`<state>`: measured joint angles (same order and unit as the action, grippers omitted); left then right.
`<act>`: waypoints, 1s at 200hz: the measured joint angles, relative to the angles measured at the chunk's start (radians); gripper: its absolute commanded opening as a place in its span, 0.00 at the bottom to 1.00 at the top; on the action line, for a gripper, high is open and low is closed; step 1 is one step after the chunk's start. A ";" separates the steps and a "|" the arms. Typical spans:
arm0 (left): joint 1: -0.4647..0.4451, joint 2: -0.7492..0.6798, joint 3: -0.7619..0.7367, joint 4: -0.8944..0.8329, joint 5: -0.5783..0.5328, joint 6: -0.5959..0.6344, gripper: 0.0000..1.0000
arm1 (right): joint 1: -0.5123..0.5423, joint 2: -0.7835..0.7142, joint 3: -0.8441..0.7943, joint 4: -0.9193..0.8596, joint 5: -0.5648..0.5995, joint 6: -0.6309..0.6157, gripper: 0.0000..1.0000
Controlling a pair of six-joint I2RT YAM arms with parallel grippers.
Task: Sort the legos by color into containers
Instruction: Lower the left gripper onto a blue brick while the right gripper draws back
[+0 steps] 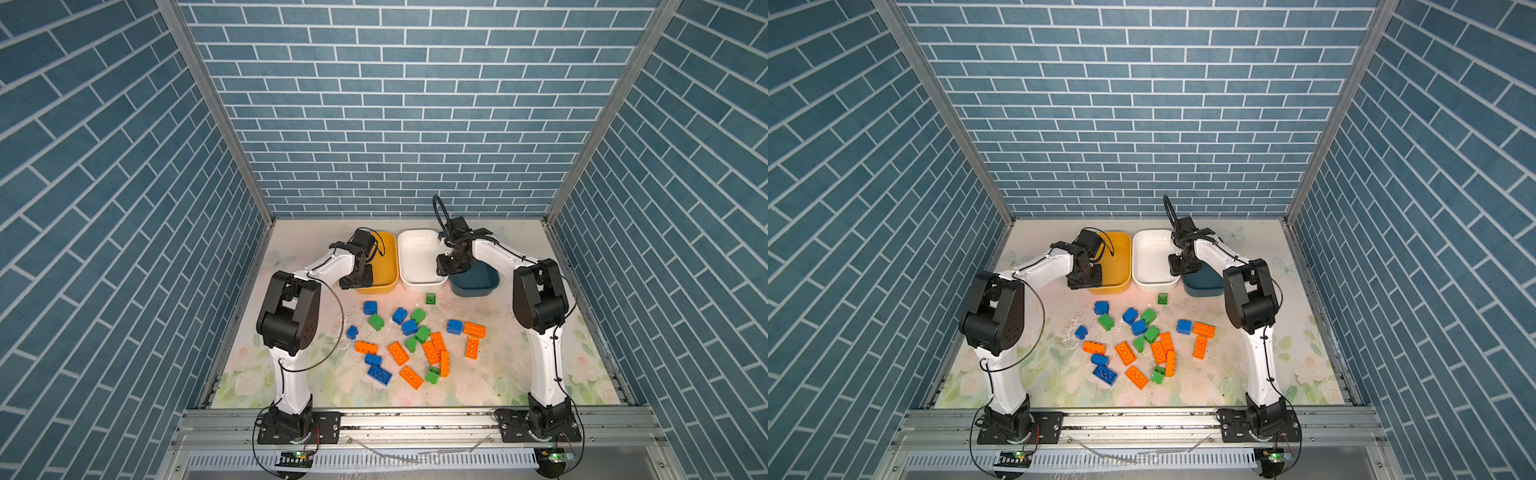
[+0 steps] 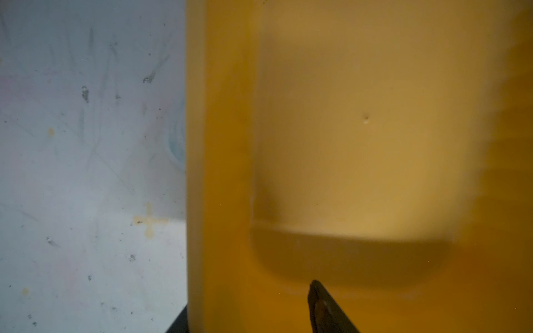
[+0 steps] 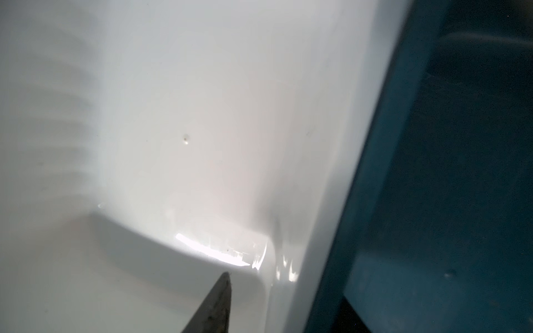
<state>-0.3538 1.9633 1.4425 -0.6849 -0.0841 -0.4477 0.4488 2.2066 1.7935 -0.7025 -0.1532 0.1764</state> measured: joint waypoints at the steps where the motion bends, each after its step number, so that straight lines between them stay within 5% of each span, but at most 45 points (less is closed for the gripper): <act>1: 0.000 0.000 0.000 0.000 0.000 0.000 0.56 | 0.000 0.000 0.000 0.000 0.000 0.000 0.48; 34: 0.000 0.006 0.019 -0.012 -0.016 0.019 0.59 | 0.000 0.009 0.036 0.015 0.001 0.035 0.55; 105: 0.000 -0.021 0.040 -0.036 -0.059 0.057 0.92 | 0.002 -0.047 0.017 0.064 0.067 0.093 0.83; 121: 0.000 -0.063 0.030 -0.036 -0.061 0.062 0.99 | 0.002 -0.126 -0.051 0.097 0.080 0.109 0.99; 200: -0.036 -0.341 -0.204 -0.011 -0.053 -0.017 0.99 | 0.003 -0.616 -0.639 0.420 0.138 0.227 0.99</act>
<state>-0.3897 1.6226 1.2388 -0.6960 -0.1368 -0.4648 0.4519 1.5902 1.1545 -0.2829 -0.0154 0.4034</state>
